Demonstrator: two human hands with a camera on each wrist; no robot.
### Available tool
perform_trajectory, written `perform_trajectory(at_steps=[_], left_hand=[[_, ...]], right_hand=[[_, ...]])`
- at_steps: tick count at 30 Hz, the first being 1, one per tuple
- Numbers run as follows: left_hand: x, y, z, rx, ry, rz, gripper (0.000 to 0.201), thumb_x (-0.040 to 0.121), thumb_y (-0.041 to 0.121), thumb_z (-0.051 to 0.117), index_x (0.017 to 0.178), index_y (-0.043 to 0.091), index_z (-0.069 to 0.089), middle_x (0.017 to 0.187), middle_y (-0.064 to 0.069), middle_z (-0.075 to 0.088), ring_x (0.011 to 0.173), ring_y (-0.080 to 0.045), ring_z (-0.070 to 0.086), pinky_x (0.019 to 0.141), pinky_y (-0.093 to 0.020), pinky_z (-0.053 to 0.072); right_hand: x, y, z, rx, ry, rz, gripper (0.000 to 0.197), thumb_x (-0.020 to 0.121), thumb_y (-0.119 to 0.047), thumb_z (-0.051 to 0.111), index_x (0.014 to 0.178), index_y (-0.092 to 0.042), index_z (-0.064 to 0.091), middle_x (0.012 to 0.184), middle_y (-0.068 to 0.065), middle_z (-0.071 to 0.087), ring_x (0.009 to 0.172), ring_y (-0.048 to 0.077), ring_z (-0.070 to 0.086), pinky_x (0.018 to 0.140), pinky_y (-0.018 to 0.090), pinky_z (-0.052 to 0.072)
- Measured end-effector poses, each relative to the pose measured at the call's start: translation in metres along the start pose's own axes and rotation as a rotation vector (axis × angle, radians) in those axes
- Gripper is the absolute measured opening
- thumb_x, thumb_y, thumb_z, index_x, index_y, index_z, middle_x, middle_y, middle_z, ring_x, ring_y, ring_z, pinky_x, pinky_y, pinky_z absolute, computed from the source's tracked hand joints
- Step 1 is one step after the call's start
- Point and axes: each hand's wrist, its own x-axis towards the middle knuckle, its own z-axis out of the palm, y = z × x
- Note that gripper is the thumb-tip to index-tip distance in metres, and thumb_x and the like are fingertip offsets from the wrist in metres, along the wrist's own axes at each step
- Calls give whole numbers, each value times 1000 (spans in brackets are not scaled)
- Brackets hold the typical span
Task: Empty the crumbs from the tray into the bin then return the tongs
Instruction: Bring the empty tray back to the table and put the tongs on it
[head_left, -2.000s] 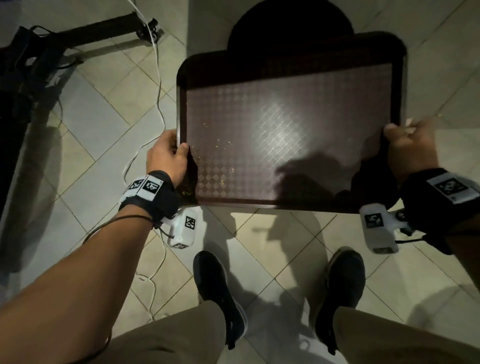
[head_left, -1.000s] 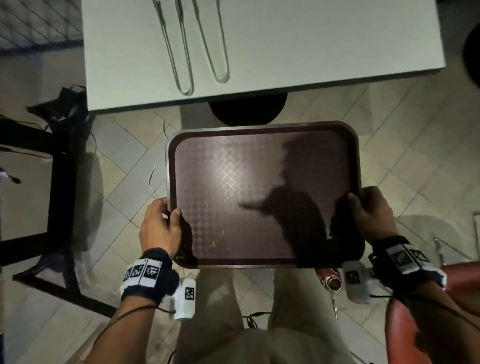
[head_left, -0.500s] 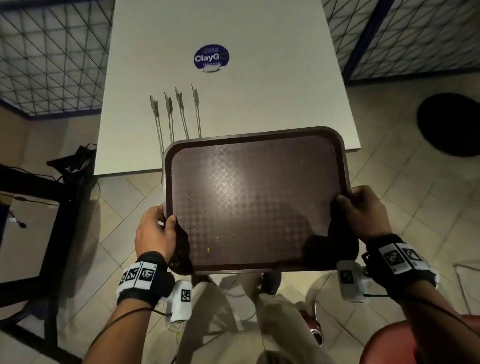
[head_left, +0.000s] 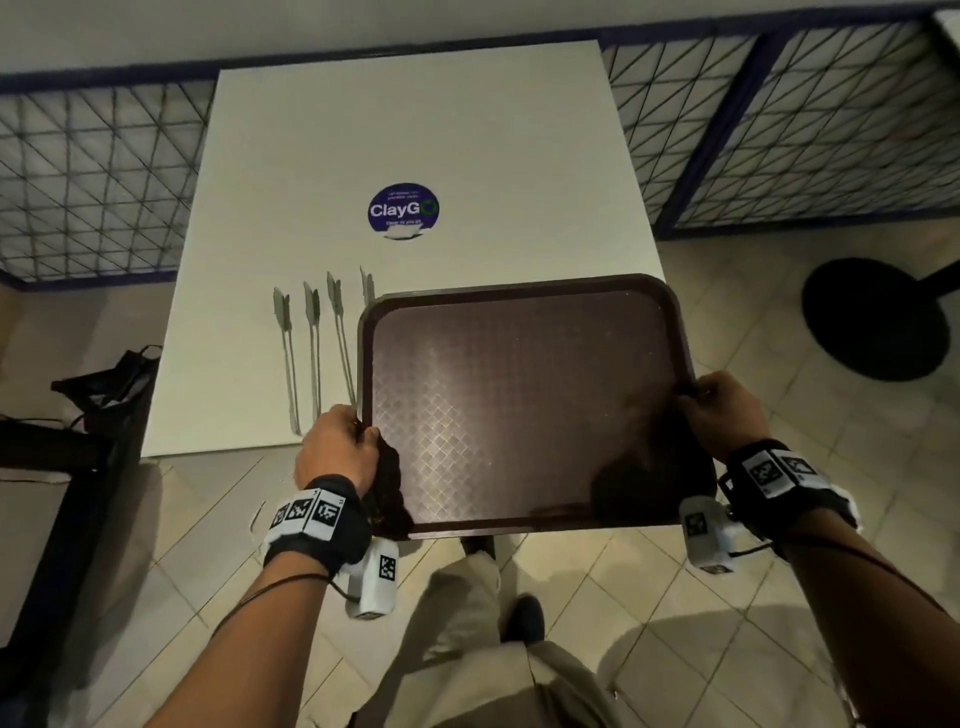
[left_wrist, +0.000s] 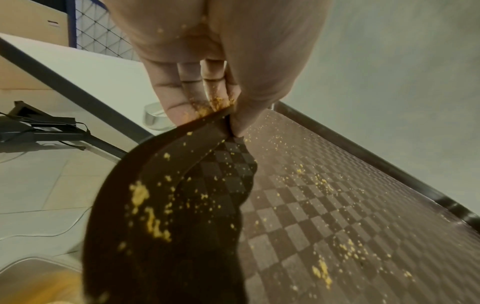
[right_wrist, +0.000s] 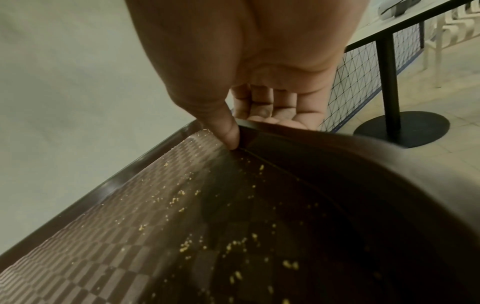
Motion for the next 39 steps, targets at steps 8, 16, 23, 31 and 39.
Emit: perform_trajectory(at_steps=[8, 16, 23, 31, 39], left_hand=[[59, 37, 10, 146, -138, 31, 22, 92, 34, 61, 108, 19, 60, 105, -9, 68, 97, -34, 63, 76, -35, 47], [86, 61, 30, 205, -190, 19, 27, 93, 33, 58, 115, 16, 60, 109, -10, 66, 99, -34, 62, 73, -35, 42], [89, 73, 48, 206, -182, -9, 29, 93, 31, 58, 115, 13, 59, 112, -11, 63, 101, -35, 61, 81, -40, 48], [82, 83, 49, 179, -120, -64, 34, 96, 33, 55, 125, 17, 53, 121, -10, 60, 103, -35, 61, 81, -42, 48], [67, 61, 11, -19, 122, -188, 37, 96, 44, 52, 127, 25, 52, 110, -1, 69, 98, -26, 65, 80, -39, 48]], right_hand=[[62, -22, 2, -84, -20, 110, 27, 86, -26, 61, 109, -13, 55, 105, 15, 63, 85, 27, 53, 74, 34, 44], [104, -32, 2, -190, -36, 147, 24, 81, -37, 60, 98, -21, 56, 96, 9, 63, 84, 31, 60, 76, 40, 52], [132, -31, 0, -250, -61, 136, 27, 81, -39, 60, 100, -21, 58, 95, 10, 65, 80, 29, 57, 67, 32, 45], [143, -28, -2, -148, -110, 127, 31, 81, -40, 64, 104, -21, 55, 103, 10, 63, 91, 32, 60, 77, 40, 51], [110, -92, 1, 51, -77, -106, 28, 88, -31, 62, 110, -16, 53, 104, 7, 60, 95, 29, 59, 78, 34, 43]])
